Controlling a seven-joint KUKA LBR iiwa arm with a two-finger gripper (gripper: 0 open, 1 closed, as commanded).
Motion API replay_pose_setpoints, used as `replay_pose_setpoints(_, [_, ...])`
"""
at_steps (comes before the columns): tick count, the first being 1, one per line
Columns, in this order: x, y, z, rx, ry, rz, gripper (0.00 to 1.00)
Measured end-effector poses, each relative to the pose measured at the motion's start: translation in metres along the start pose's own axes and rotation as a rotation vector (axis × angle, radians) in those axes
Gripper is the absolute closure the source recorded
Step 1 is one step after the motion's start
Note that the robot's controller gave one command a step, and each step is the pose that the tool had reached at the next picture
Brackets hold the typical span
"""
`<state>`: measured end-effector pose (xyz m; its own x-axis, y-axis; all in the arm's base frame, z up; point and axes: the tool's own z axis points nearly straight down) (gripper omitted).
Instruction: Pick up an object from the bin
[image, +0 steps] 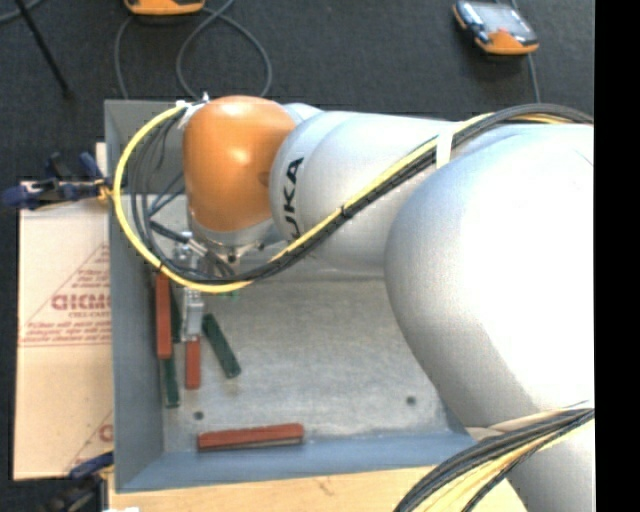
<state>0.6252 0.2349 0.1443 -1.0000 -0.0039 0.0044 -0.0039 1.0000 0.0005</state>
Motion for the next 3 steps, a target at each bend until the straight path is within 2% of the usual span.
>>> replay_pose_setpoints(1, [-0.024, -0.042, 0.072, 0.004, -0.003, -0.107, 0.00])
replay_pose_setpoints(2, [-0.032, -0.061, 0.072, 0.001, -0.009, -0.280, 0.00])
replay_pose_setpoints(3, [0.020, -0.022, 0.071, 0.007, -0.013, -0.467, 0.00])
